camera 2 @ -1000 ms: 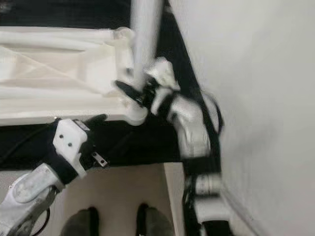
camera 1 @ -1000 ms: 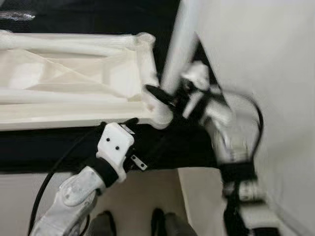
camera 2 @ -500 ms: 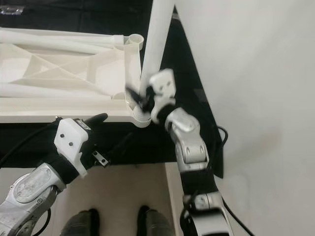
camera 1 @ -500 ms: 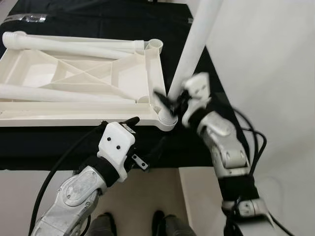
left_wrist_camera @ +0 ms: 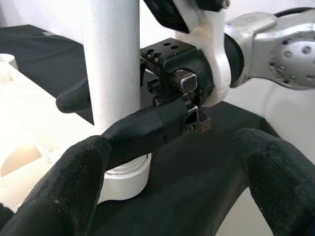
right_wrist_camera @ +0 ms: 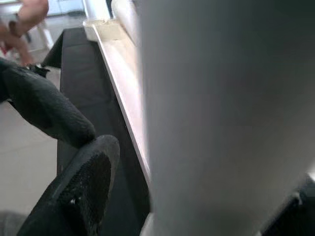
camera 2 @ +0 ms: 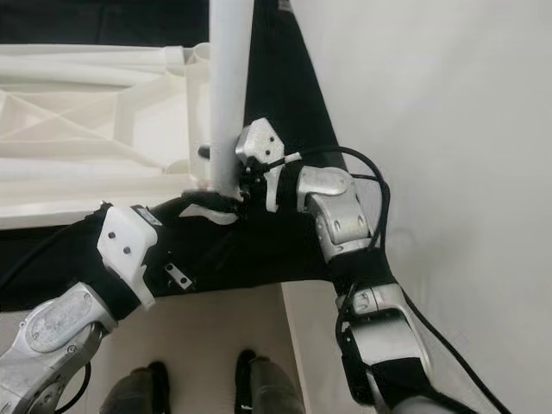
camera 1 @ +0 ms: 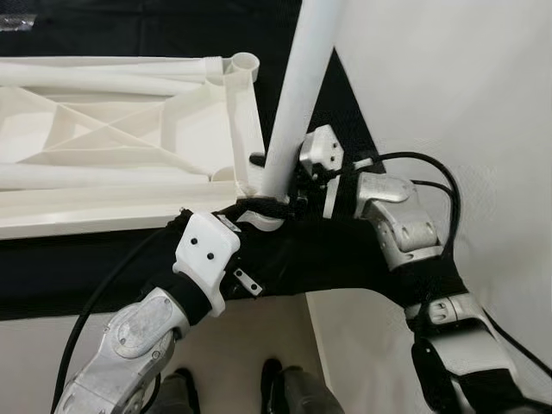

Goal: Building children table

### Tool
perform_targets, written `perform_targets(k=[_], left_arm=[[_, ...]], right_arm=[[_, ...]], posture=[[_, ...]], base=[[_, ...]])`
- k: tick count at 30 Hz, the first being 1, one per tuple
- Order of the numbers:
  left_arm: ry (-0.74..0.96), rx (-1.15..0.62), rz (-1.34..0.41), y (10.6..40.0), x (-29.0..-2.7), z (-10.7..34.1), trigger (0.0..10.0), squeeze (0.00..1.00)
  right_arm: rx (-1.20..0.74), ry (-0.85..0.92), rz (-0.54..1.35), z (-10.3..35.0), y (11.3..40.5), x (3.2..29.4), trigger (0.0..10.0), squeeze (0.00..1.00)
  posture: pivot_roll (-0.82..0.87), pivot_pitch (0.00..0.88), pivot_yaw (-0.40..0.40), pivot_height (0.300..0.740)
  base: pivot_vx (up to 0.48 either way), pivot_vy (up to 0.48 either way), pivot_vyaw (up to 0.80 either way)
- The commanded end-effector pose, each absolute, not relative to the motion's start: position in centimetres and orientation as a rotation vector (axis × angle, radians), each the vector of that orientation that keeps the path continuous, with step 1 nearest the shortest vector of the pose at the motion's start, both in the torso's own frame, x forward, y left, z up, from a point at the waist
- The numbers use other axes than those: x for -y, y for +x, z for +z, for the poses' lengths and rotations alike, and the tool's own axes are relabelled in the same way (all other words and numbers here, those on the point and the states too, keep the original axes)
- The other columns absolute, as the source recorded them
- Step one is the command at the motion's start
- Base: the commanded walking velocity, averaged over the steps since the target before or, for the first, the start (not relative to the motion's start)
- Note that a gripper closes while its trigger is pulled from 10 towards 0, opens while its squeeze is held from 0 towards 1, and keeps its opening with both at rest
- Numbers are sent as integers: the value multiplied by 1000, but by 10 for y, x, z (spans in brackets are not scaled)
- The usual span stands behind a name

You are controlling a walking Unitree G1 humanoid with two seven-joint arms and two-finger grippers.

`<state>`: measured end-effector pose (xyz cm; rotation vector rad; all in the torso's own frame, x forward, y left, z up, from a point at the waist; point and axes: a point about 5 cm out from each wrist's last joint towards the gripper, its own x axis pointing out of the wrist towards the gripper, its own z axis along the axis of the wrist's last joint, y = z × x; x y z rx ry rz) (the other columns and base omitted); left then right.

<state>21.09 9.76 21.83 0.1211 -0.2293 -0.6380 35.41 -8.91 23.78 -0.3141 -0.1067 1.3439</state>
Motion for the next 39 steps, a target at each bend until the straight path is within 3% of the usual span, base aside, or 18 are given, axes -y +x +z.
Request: perform_targets(k=[1,4,5,6,7,14,20,21,22,24,26,30,38,39], left_arm=[[127,210,-649,209,-97,215,10000,0],[131,210,-644,209,-98,215,10000,0],[133,210,-641,209,-99,215,10000,0],[133,210,-641,209,-99,215,10000,0],[135,209,-640,209,-99,215,10000,0],[135,207,-637,208,-99,215,10000,0],[131,207,-642,208,-98,215,10000,0],[132,206,-642,208,-98,214,10000,0],[132,206,-642,208,-98,214,10000,0],[133,208,-638,209,-101,214,10000,0],[132,208,-637,209,-102,214,10000,0],[121,203,-655,209,-99,213,10000,0],[119,206,-654,209,-98,213,10000,0],[120,207,-646,210,-100,213,10000,0]], right_arm=[[107,-327,1418,241,355,81,10000,0],[109,-325,1461,246,356,79,10000,0],[110,-324,1490,248,357,78,7412,0],[110,-324,1490,248,357,78,7412,0],[102,-321,1533,251,357,77,0,0],[95,-319,1591,252,359,80,0,0],[121,-305,1486,245,362,92,0,0],[126,-255,1233,231,367,96,0,0],[126,-255,1233,231,367,96,0,0],[48,-200,646,196,369,104,0,0],[-9,-171,588,178,358,101,0,0],[-50,-132,619,162,338,83,0,0],[-26,-168,637,173,344,74,78,0],[-27,-160,698,177,343,70,10000,867]], posture=[[93,254,-160,740],[98,254,-161,740],[101,255,-160,740],[101,255,-160,740],[104,256,-159,740],[97,261,-160,740],[88,258,-161,740],[83,246,-171,740],[83,246,-171,740],[69,248,-162,740],[74,254,-149,740],[65,234,-138,740],[75,229,-151,740],[75,232,-150,740]], base=[[0,0,0],[0,0,0],[0,0,0],[0,0,0],[0,0,0],[0,0,0],[0,0,0],[0,0,0],[0,0,0],[0,0,0],[0,0,0],[0,0,0],[0,0,0],[0,0,0]])
